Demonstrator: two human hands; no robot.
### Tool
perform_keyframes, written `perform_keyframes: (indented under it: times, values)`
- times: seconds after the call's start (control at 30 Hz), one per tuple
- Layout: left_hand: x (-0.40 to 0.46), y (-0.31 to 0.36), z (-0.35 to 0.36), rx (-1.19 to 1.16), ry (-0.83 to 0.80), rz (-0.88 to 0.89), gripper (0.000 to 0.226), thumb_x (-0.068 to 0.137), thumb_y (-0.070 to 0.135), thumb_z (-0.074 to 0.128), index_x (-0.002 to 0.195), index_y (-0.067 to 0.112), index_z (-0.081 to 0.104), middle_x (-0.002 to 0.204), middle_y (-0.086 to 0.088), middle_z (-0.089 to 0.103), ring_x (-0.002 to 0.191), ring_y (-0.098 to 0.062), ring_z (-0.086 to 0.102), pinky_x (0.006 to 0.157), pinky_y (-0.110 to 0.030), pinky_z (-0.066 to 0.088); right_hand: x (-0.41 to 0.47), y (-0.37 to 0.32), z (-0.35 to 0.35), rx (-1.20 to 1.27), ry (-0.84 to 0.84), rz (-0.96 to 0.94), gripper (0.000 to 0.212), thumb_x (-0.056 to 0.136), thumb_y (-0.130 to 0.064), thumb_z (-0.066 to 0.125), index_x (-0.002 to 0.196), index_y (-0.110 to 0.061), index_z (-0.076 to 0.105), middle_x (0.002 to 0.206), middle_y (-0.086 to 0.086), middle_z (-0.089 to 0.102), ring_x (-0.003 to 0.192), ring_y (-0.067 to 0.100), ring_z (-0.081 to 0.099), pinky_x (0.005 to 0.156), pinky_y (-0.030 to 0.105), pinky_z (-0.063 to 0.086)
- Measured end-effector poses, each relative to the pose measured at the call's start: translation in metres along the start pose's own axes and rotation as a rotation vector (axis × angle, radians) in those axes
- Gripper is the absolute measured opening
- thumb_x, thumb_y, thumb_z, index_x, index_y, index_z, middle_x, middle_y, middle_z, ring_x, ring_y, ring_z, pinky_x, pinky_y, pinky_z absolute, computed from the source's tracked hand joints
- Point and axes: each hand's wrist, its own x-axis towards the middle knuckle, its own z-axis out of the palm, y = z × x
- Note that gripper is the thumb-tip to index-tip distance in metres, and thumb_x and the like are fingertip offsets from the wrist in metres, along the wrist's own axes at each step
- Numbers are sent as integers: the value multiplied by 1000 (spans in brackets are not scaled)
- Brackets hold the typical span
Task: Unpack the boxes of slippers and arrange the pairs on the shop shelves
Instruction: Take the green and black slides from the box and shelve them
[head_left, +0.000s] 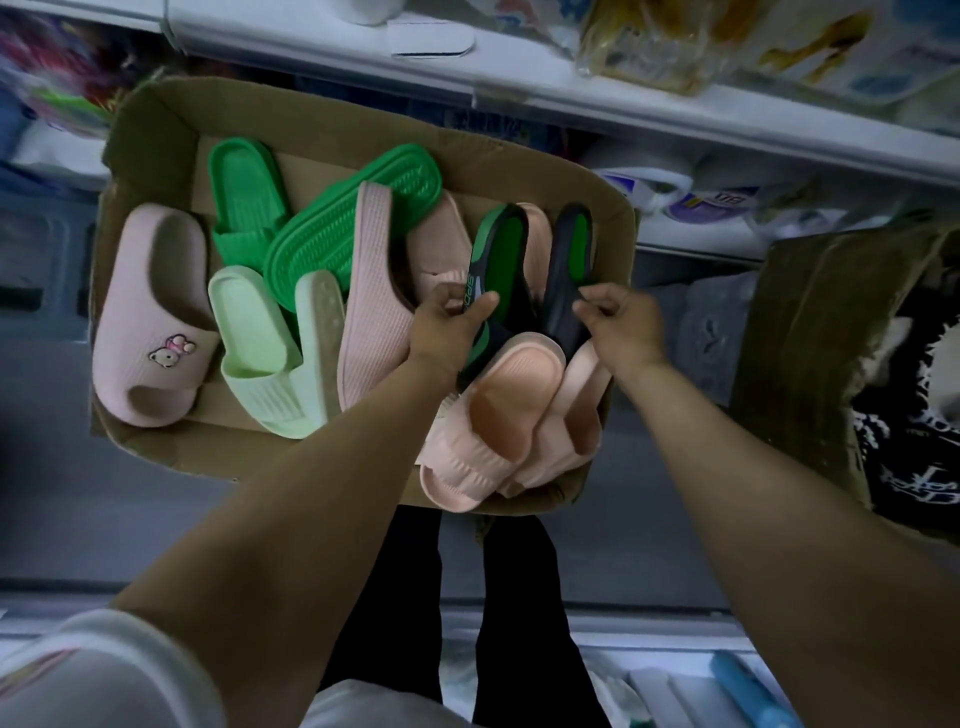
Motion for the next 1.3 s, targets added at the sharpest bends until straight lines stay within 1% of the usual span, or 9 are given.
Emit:
perform_keyframes:
  times: [0.13, 0.3, 0.43, 0.6, 0.7, 0.8, 1.0, 1.1, 1.3]
  values:
    - [-12, 24, -17, -195, -16, 138, 17, 90, 17, 73, 96, 10, 58, 74, 5, 67, 71, -6, 65, 72, -26, 54, -2, -34, -11, 136, 70, -105, 20, 90, -6, 71, 110, -4, 73, 93, 7, 71, 78, 4, 62, 74, 10, 49]
    - [-29, 58, -62, -405, -31, 185, 14, 97, 19, 63, 99, 8, 54, 87, -6, 71, 76, -14, 68, 68, -28, 57, -14, -88, -24, 166, 79, -204, 20, 90, -9, 72, 110, -6, 71, 86, -3, 67, 72, -8, 60, 71, 6, 47]
    - [-29, 50, -105, -417, -61, 132, 20, 94, 40, 65, 90, 20, 64, 92, -1, 74, 80, -14, 68, 69, -28, 53, -34, -120, -23, 118, -117, -106, 24, 89, -9, 74, 113, -6, 72, 102, 5, 70, 90, 9, 63, 77, 9, 49]
    - [-41, 10, -136, -446, -88, -46, 48, 96, 47, 59, 126, 10, 62, 116, -7, 73, 106, -23, 71, 81, -33, 58, -67, -90, 23, 9, -428, -9, 36, 85, -7, 78, 121, -8, 69, 108, 3, 67, 109, 17, 62, 97, 25, 48]
    - [-44, -17, -151, -417, -103, -121, 53, 92, 54, 62, 129, 16, 63, 120, -4, 72, 112, -23, 68, 101, -42, 51, -85, -64, 46, 99, -341, -46, 57, 84, -2, 77, 136, -11, 57, 122, -2, 60, 116, 11, 56, 98, 23, 44]
    - [-51, -29, -159, -400, -117, -181, 39, 96, 52, 55, 117, 22, 68, 113, -2, 75, 106, -20, 71, 93, -37, 54, -97, -46, 60, 213, -225, -3, 60, 84, -3, 78, 138, -13, 53, 121, -8, 60, 117, 13, 58, 102, 29, 47]
    - [-55, -35, -166, -423, -180, -264, 46, 94, 57, 52, 121, 22, 66, 118, -4, 73, 109, -20, 70, 92, -37, 53, -101, -35, 73, 189, -249, 287, 44, 89, -51, 69, 122, -24, 60, 119, -3, 65, 113, 23, 63, 103, 47, 51]
    - [-58, -32, -164, -433, -225, -268, 44, 95, 55, 52, 118, 21, 68, 116, -5, 74, 107, -19, 70, 91, -36, 55, -98, -42, 77, 275, -274, 373, 87, 63, -68, 79, 132, -19, 58, 123, -2, 66, 113, 24, 64, 103, 44, 51]
    - [-69, -35, -157, -444, -351, -214, 70, 86, 50, 69, 139, 6, 54, 131, -14, 65, 123, -29, 61, 100, -40, 53, -104, -52, 79, 340, -151, 352, 72, 64, -49, 91, 119, -12, 65, 115, 7, 73, 100, 26, 70, 93, 43, 58]
